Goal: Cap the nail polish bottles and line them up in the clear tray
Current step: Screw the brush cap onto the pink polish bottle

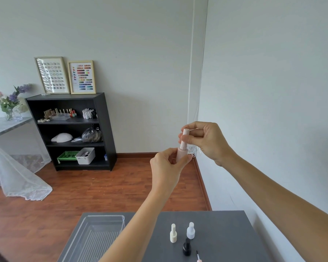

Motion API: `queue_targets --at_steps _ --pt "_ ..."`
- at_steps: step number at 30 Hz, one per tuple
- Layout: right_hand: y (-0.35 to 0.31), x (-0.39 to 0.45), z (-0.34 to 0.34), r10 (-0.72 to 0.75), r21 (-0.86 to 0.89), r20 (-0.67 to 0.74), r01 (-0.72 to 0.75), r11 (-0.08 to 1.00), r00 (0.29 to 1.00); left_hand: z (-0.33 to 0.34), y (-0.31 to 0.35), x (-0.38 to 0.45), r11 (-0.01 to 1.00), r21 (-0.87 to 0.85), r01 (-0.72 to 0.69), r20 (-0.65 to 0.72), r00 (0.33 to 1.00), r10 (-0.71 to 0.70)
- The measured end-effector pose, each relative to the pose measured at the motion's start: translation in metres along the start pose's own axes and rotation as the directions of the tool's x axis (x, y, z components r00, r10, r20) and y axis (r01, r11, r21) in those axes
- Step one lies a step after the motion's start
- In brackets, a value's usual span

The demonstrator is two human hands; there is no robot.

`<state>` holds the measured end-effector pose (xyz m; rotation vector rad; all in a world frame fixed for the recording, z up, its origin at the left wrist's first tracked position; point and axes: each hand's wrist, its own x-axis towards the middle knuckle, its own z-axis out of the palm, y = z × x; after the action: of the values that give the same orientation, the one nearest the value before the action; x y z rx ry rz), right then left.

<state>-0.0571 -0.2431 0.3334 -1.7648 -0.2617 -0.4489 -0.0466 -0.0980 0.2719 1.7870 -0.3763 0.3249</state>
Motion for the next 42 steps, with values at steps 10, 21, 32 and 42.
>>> queue_targets --at_steps 10,21,32,42 --pt "-0.004 -0.002 -0.014 0.024 0.166 0.272 -0.072 0.984 0.962 -0.018 -0.003 0.009 0.966 -0.246 0.076 0.464 0.884 0.048" --pt "0.016 -0.015 0.034 -0.127 -0.17 -0.154 0.1 0.98 0.98 0.02 -0.017 -0.012 0.992 0.002 -0.13 -0.082 0.988 0.129" --pt "0.075 -0.046 0.041 0.175 -0.152 -0.035 -0.178 0.972 0.984 -0.009 -0.079 -0.022 0.975 0.059 0.213 0.39 0.895 -0.219" --pt "0.196 -0.13 0.08 0.511 -0.393 -0.007 -0.472 0.789 0.86 -0.028 -0.199 -0.107 0.773 0.537 0.338 0.598 0.494 -0.631"
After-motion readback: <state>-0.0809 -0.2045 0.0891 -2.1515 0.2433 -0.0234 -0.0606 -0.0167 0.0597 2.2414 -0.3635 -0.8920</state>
